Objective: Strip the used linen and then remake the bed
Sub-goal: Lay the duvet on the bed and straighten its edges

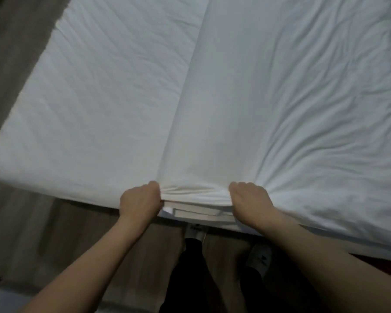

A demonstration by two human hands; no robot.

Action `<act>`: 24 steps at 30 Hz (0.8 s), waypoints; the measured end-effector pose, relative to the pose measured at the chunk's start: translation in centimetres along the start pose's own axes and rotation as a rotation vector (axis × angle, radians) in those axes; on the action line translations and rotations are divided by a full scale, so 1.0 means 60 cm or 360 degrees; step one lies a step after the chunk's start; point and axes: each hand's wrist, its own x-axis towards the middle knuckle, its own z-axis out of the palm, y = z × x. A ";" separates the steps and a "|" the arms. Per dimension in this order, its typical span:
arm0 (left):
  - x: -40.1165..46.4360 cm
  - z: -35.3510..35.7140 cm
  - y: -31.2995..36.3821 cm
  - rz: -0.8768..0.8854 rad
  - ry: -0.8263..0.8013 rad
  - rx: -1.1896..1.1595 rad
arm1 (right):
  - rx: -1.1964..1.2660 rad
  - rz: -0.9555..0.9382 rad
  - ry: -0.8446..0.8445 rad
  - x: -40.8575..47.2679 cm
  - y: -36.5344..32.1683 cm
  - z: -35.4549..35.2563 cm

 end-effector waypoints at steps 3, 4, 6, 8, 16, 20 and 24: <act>0.002 0.018 0.055 0.0109 -0.0535 0.0292 | -0.0095 -0.0044 -0.0295 -0.030 -0.018 0.028; 0.011 0.004 0.069 0.0149 -0.0680 0.0425 | -0.0062 -0.0069 -0.0426 -0.028 -0.015 0.033; 0.018 -0.035 0.077 0.0199 -0.0860 0.0678 | 0.0254 -0.0112 -0.0722 -0.013 0.006 0.014; 0.033 -0.083 0.075 0.0298 -0.0666 0.0606 | 0.0790 -0.0009 -0.0725 0.010 0.051 -0.018; 0.203 -0.026 0.163 0.0323 0.0321 -0.0540 | 0.0383 0.0664 0.0319 0.205 0.235 -0.001; 0.276 -0.026 0.187 0.0189 0.0460 -0.0592 | 0.0363 0.0699 0.0327 0.259 0.272 0.017; 0.325 -0.092 0.240 0.0576 0.0815 -0.0502 | 0.0324 0.0644 0.0420 0.236 0.261 0.035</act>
